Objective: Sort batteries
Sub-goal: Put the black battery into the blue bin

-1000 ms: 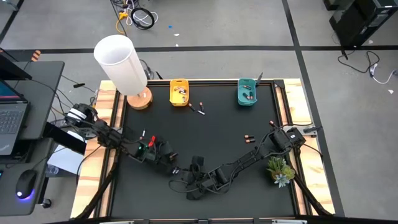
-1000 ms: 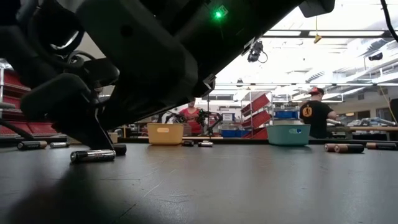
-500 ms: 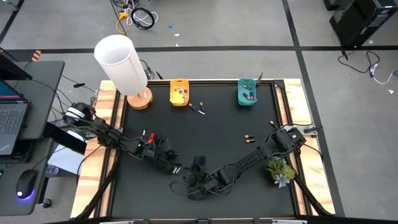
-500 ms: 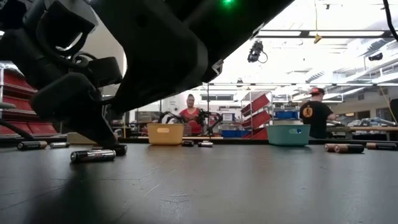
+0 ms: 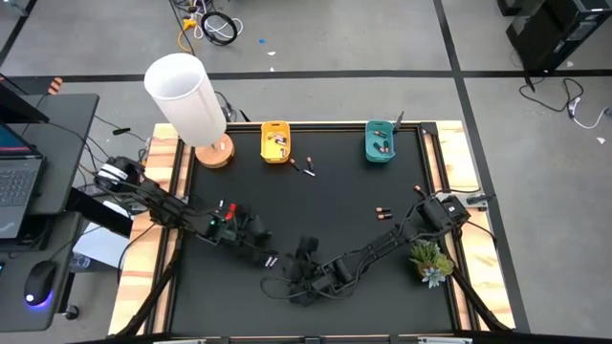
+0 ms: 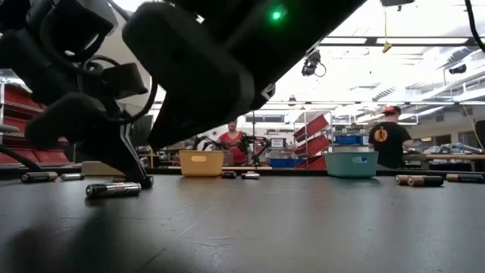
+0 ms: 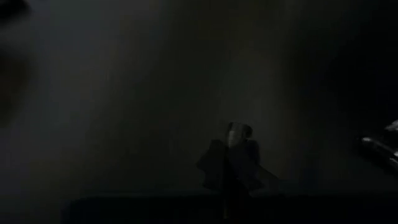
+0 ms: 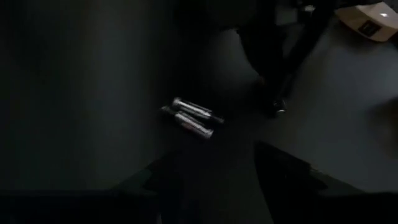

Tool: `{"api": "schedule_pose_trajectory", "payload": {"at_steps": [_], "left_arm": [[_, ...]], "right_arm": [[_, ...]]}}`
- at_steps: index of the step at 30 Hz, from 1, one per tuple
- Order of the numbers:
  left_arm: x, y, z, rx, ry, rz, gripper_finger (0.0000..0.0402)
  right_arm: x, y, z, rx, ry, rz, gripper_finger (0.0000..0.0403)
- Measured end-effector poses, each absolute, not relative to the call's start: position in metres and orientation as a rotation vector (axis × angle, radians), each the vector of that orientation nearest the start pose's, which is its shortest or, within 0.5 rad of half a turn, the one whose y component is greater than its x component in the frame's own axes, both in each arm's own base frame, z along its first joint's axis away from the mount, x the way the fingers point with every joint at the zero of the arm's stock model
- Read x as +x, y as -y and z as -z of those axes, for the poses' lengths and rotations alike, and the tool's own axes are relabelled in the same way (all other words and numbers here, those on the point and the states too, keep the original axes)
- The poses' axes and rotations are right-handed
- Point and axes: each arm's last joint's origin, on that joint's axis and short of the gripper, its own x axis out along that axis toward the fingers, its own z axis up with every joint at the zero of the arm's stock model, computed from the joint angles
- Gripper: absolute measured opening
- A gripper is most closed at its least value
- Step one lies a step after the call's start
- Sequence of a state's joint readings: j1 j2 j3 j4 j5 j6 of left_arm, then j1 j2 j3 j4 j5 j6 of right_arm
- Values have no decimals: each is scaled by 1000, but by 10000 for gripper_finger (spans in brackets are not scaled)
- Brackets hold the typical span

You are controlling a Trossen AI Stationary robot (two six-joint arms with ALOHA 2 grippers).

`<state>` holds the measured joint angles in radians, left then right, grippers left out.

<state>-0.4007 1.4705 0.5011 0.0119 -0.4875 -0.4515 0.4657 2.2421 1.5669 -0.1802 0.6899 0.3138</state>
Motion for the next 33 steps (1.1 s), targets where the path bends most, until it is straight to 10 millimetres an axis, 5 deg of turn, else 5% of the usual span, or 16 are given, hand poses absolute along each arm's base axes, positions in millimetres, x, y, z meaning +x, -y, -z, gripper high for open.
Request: {"api": "schedule_pose_trajectory", "payload": {"at_steps": [13,22,28,33], "left_arm": [[220,82,-141,2,-717,-277,38],[183,87,-177,101,-611,-369,71],[166,88,-181,103,-623,-385,72],[162,90,-180,99,-616,-406,72]], "right_arm": [[452,-150,-136,-125,-726,230,189],[473,-107,-143,-121,-666,147,189],[487,-84,-146,-122,-577,68,189],[495,-64,-127,-128,-570,46,189]]}}
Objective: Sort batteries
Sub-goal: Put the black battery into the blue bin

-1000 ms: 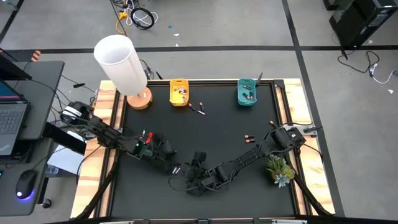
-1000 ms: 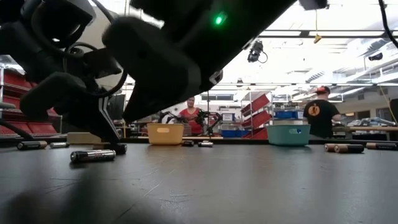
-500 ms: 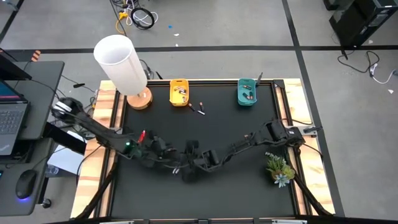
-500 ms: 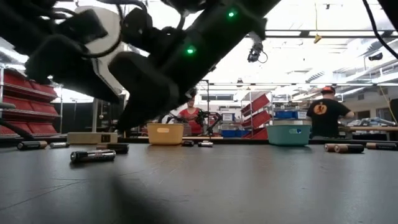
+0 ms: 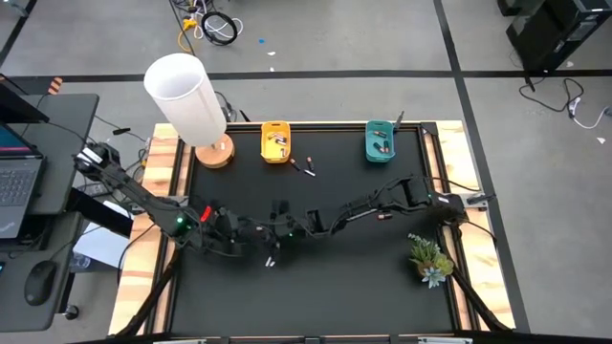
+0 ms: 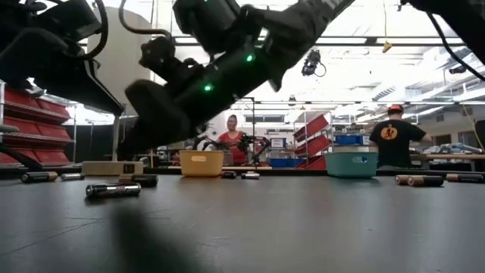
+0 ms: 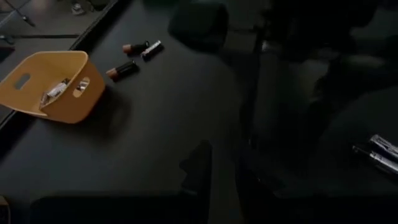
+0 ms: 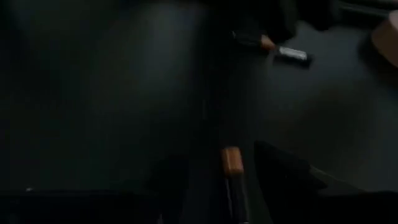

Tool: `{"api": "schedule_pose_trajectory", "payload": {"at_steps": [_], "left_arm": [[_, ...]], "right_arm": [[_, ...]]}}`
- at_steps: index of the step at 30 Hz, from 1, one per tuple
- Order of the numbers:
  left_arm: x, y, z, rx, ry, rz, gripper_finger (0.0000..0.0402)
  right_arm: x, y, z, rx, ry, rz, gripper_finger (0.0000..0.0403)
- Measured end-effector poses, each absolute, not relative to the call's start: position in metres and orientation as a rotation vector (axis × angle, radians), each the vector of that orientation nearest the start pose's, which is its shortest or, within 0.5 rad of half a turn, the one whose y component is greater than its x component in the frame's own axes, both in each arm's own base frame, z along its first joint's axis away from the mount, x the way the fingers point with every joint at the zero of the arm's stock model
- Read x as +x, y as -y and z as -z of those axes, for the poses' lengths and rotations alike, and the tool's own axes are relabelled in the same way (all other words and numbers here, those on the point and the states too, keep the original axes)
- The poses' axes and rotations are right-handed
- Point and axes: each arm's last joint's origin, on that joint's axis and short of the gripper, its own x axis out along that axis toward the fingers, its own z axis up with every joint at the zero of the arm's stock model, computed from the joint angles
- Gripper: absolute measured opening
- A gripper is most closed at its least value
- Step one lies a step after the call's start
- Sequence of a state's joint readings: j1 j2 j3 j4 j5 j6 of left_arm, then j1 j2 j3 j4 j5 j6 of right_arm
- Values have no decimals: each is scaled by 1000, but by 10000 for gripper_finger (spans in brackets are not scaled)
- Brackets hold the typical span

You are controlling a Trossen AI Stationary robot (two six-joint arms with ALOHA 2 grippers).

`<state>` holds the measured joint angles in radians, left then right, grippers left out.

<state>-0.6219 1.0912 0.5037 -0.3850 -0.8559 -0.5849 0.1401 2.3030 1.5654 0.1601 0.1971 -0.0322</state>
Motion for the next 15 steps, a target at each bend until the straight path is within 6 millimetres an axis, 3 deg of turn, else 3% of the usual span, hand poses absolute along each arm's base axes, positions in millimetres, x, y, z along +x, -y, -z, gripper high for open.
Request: {"api": "schedule_pose_trajectory", "payload": {"at_steps": [5,15], "left_arm": [[161,92,-180,85,-601,-407,72],[158,96,-180,65,-606,-380,72]], "right_arm": [[502,-51,-108,-102,-531,20,189],[504,-51,-82,-83,-548,20,182]]}}
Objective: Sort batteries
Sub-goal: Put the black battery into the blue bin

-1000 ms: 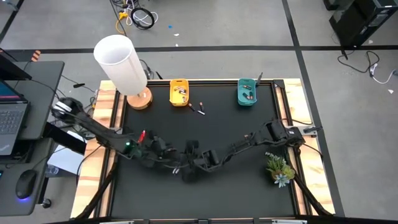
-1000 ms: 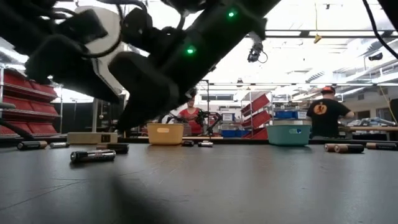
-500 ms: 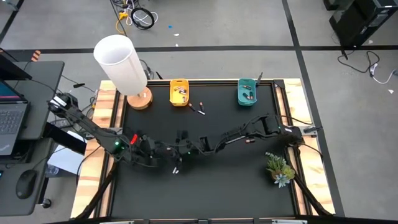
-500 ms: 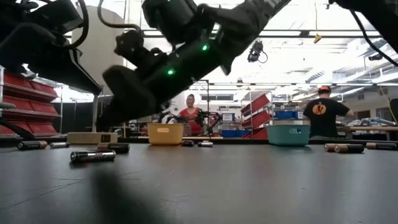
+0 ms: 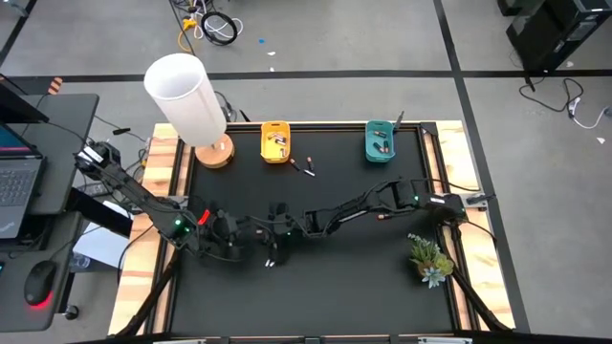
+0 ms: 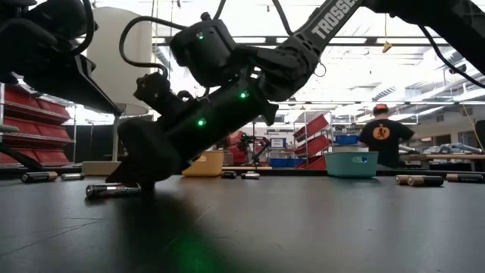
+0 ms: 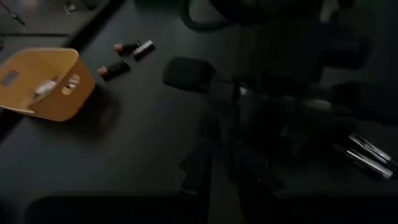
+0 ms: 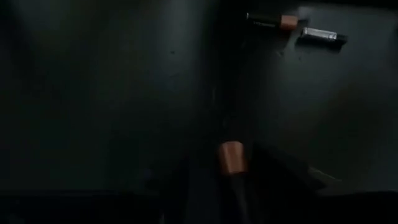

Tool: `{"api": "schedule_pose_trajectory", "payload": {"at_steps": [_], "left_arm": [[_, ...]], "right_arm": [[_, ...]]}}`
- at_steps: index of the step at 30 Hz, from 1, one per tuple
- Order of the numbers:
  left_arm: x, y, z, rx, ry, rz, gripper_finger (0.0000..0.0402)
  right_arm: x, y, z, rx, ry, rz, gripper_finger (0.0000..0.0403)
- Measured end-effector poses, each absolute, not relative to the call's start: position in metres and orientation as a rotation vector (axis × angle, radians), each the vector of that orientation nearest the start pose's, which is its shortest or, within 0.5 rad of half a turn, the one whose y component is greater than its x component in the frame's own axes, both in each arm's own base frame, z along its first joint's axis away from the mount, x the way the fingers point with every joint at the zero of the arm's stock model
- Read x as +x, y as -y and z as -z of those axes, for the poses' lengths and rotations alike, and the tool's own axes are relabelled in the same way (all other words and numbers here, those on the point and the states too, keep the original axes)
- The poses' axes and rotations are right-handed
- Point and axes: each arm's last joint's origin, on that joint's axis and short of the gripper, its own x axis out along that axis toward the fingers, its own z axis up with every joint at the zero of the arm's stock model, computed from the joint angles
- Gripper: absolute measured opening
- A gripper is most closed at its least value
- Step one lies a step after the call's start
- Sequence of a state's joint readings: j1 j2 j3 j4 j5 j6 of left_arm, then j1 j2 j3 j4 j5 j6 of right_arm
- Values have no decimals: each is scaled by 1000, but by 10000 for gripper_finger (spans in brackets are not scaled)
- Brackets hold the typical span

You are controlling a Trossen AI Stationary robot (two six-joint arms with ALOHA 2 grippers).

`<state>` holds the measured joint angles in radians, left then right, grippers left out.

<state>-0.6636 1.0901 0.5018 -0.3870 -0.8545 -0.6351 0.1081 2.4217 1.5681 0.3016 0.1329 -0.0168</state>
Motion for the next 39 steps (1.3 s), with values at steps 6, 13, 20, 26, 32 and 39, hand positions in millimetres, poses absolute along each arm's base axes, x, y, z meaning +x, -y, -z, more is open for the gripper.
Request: {"api": "schedule_pose_trajectory", "payload": {"at_steps": [6,13,20,26,32,39], "left_arm": [[158,97,-178,44,-652,-329,72],[157,99,-177,21,-692,-283,72],[156,101,-175,-42,-768,-205,72],[155,103,-173,-88,-817,-149,72],[155,103,-174,-108,-811,-163,72],[156,102,-175,-91,-778,-201,72]], "right_arm": [[503,-52,-76,-56,-590,8,102],[502,-52,-75,-65,-607,10,48],[495,-37,-98,-102,-669,32,48],[487,-13,-131,-113,-717,69,48],[479,14,-170,-97,-690,133,48],[466,101,-195,14,-609,434,48]]}}
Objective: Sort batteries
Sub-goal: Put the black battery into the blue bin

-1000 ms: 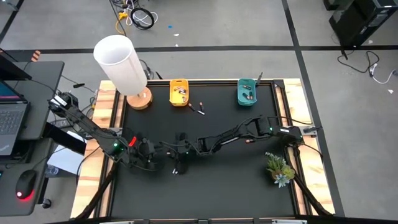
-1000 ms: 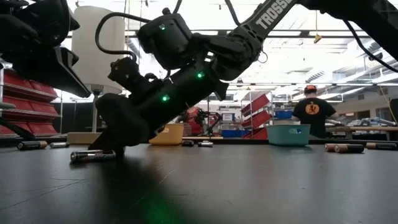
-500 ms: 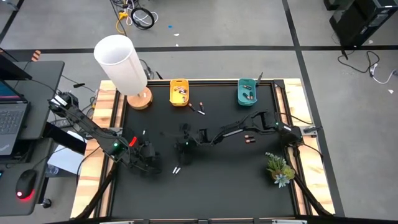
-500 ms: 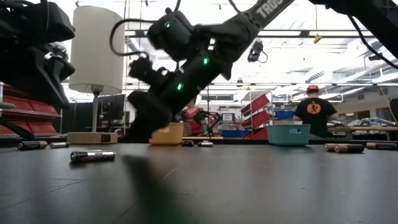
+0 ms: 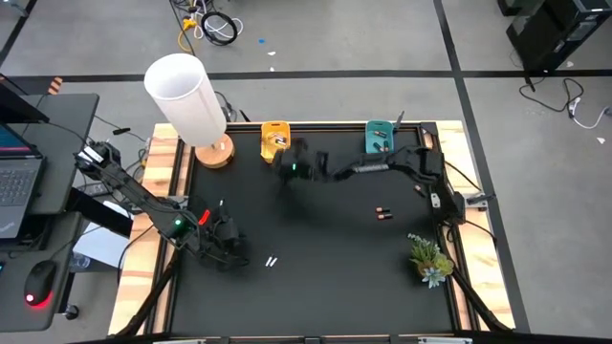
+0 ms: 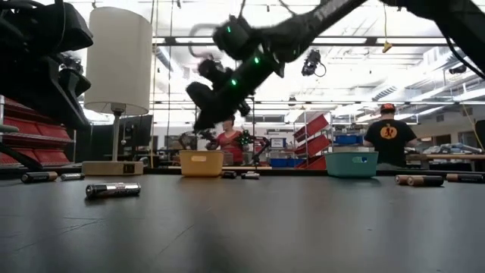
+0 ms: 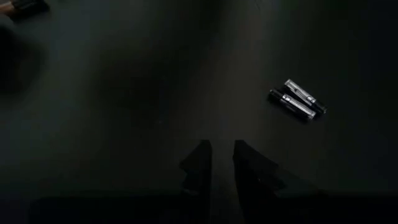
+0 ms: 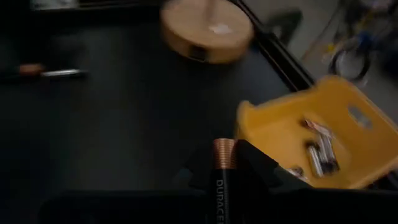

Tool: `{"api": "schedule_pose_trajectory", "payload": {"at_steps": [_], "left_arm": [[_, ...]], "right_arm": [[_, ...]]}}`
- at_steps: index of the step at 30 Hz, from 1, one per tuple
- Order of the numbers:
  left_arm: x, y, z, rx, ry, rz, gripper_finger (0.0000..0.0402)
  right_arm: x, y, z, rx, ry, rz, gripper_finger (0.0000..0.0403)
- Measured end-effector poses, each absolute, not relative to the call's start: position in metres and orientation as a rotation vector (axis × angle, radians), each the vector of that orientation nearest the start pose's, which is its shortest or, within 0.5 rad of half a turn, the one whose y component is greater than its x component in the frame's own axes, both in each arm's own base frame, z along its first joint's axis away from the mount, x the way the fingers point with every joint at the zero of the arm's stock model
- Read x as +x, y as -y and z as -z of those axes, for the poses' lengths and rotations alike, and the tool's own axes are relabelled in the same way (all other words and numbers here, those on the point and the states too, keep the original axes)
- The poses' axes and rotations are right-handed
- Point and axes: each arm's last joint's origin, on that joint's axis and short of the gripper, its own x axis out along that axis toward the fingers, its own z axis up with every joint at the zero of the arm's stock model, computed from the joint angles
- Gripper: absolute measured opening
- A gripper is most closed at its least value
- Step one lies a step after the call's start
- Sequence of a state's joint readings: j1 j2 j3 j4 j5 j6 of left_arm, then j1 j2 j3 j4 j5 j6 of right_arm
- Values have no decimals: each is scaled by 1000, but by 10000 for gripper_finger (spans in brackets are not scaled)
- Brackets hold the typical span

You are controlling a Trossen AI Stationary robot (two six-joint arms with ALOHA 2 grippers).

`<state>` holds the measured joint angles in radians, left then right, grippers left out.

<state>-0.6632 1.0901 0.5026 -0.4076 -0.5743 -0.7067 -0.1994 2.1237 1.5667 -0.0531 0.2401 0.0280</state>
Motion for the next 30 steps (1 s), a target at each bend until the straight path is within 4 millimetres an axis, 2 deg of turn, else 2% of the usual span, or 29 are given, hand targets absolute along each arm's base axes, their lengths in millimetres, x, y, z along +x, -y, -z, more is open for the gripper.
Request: {"api": "schedule_pose_trajectory", "payload": {"at_steps": [4,7,10,16,21,26,30], "left_arm": [[156,102,-175,-104,-783,-190,72],[156,103,-175,-109,-784,-184,72],[156,103,-175,-104,-783,-180,72],[156,103,-175,-84,-777,-179,72],[157,102,-175,-81,-771,-187,72],[157,102,-176,-82,-766,-189,72],[157,103,-176,-88,-760,-186,72]], "right_arm": [[457,136,-194,128,-607,417,48],[453,139,-194,132,-651,408,48],[441,143,-203,184,-712,405,48],[390,177,-224,418,-901,565,48],[349,192,-249,599,-989,603,48],[311,202,-273,649,-1043,691,48],[286,207,-285,625,-1096,851,48]]}}
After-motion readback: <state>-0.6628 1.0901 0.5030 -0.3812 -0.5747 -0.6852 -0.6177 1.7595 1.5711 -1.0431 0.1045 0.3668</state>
